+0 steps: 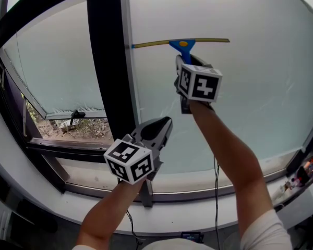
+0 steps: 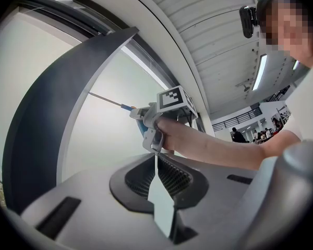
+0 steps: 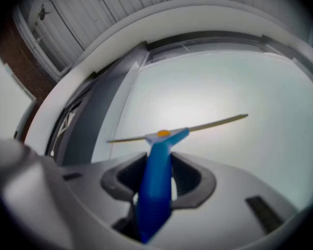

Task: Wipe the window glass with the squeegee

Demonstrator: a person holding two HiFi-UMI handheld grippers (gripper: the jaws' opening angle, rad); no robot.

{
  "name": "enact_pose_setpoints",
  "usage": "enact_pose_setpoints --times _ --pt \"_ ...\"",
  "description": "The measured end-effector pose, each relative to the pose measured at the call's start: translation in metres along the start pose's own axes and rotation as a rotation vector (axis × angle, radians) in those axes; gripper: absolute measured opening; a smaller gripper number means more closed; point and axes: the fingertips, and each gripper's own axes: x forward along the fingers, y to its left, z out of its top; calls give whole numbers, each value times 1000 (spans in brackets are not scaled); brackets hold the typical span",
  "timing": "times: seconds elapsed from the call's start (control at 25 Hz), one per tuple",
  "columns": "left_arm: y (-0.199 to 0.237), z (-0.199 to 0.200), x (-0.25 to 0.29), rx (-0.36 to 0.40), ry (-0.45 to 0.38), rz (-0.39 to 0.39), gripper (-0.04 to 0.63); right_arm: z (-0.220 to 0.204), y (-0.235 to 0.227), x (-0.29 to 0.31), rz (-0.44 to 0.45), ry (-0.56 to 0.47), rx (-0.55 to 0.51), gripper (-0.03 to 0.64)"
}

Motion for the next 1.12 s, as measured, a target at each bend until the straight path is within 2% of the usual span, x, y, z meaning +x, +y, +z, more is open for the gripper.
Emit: enact_pose_setpoints --times 0.44,0.8,1.12 --pt "3 -15 -6 -30 13 14 40 -24 -1 -6 -2 27 9 150" --pt "4 -31 -12 -61 27 21 40 -58 -5 -7 -6 88 34 150" --pt "9 -42 -16 -82 34 33 40 -70 -4 -9 -4 90 37 150"
